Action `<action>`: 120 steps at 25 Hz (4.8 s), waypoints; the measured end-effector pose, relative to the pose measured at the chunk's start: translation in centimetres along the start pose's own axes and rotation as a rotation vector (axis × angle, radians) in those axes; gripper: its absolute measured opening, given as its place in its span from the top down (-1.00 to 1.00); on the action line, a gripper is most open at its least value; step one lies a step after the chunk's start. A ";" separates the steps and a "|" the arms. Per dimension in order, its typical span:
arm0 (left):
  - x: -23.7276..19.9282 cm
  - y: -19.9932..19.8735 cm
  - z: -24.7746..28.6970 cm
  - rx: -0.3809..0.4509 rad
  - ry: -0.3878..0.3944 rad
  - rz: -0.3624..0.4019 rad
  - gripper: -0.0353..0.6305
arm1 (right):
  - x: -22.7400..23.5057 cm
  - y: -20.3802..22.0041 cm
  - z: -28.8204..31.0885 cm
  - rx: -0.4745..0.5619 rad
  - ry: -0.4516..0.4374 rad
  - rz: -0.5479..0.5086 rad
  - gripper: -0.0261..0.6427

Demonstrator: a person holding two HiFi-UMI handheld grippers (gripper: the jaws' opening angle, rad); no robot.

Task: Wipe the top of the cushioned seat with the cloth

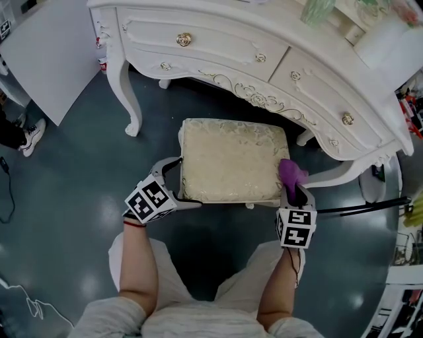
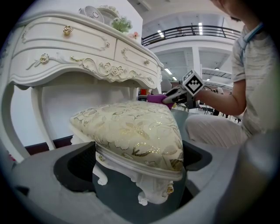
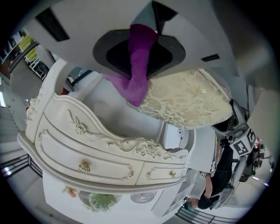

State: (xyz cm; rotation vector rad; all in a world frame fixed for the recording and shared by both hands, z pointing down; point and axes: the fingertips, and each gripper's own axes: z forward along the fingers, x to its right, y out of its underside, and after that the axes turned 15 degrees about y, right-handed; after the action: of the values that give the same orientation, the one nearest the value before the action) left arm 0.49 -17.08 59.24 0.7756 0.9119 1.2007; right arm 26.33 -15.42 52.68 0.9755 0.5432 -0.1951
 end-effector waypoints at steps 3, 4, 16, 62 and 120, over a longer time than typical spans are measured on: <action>0.0 0.0 0.0 0.001 -0.001 0.000 -0.88 | -0.2 0.0 0.0 0.002 0.015 -0.023 0.66; 0.0 0.0 0.1 0.000 0.000 0.000 -0.88 | -0.2 0.0 -0.1 0.002 0.017 -0.023 0.66; 0.0 0.0 0.0 0.001 -0.001 -0.001 -0.88 | -2.4 -1.1 -1.1 0.011 -0.045 -0.037 0.66; 0.1 -0.1 0.1 0.009 0.005 0.001 -0.88 | -18.1 -8.7 -7.6 0.184 -0.448 -0.090 0.66; 0.7 -10.7 -5.7 0.393 -0.073 0.194 -0.87 | -14.9 -16.4 -12.3 0.481 -0.907 0.194 0.66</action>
State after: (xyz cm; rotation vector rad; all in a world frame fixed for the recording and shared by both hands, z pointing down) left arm 0.01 -18.42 47.19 1.2385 1.0444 1.1658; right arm 2.91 -15.57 43.00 1.2656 -0.4515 -0.5717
